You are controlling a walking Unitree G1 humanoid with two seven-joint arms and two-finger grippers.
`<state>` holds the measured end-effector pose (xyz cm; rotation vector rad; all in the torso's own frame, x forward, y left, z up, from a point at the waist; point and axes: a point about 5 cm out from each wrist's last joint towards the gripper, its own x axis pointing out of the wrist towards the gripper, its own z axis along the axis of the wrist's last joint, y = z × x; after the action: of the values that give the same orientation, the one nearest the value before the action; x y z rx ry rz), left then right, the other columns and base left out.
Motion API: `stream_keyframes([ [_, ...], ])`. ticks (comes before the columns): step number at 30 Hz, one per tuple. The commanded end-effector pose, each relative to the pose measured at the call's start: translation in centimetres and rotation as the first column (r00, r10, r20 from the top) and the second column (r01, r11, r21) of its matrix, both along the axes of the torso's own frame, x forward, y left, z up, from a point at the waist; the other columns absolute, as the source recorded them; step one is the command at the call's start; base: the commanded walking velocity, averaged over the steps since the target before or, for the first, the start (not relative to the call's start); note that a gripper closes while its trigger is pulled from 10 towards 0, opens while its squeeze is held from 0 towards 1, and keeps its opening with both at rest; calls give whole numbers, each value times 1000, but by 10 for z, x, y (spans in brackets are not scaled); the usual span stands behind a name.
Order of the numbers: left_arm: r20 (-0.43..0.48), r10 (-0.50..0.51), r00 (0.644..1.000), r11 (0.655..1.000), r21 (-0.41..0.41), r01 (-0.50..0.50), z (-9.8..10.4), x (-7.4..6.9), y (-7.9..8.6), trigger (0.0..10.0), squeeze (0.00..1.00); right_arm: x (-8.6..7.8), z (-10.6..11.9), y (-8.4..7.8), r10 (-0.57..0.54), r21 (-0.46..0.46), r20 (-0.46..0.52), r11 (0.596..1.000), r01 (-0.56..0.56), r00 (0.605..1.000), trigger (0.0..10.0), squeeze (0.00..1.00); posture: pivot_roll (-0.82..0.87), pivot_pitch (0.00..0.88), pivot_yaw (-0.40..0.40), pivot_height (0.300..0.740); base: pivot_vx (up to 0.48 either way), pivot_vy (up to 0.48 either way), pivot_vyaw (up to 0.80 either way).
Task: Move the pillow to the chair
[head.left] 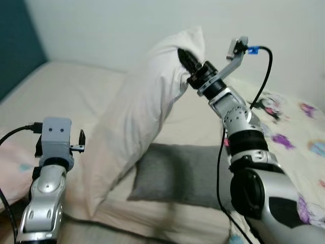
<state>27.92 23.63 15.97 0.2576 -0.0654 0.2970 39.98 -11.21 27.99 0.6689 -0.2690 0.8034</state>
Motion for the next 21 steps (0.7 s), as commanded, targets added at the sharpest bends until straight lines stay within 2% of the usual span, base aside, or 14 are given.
stream_keyframes([
  [1,-20,-19,1000,1000,1,19,-5,4,-6,10000,0,-6,24,-8,-15,37,103,999,11,995,0,0,64,0,-121,711,0,0,0],
  [4,-20,-24,1000,1000,0,24,-6,5,-7,10000,0,-8,26,-3,-2,39,107,999,-3,994,0,0,64,0,-120,721,0,0,0],
  [6,-17,-29,999,1000,1,30,-5,6,-9,10000,0,-13,29,9,23,29,144,999,-27,989,0,0,68,0,-120,726,0,0,0],
  [7,-17,-29,999,1000,1,30,-5,6,-9,10000,0,-13,29,9,23,29,144,999,-27,989,0,0,68,0,-120,726,0,0,0],
  [8,-14,-32,999,999,1,32,-5,7,-9,10000,0,-18,31,18,49,23,178,998,-54,983,0,0,70,0,-120,726,0,0,0],
  [11,-12,-33,999,999,1,33,-5,7,-10,10000,0,-23,32,27,93,-1,203,996,-94,975,0,0,71,0,-120,726,0,0,0],
  [13,-11,-34,999,999,2,34,-5,6,-10,10000,0,-27,33,32,119,-8,212,993,-120,970,0,0,72,0,-120,726,0,0,494],
  [14,-12,-35,999,999,3,35,-6,5,-10,10000,0,-35,34,40,172,-30,239,985,-170,956,0,0,72,0,-120,726,0,0,800],
  [21,-10,-43,999,999,-9,43,-8,4,-13,10000,0,-49,36,54,259,-58,272,966,-252,927,0,0,72,0,-119,726,0,0,800],
])
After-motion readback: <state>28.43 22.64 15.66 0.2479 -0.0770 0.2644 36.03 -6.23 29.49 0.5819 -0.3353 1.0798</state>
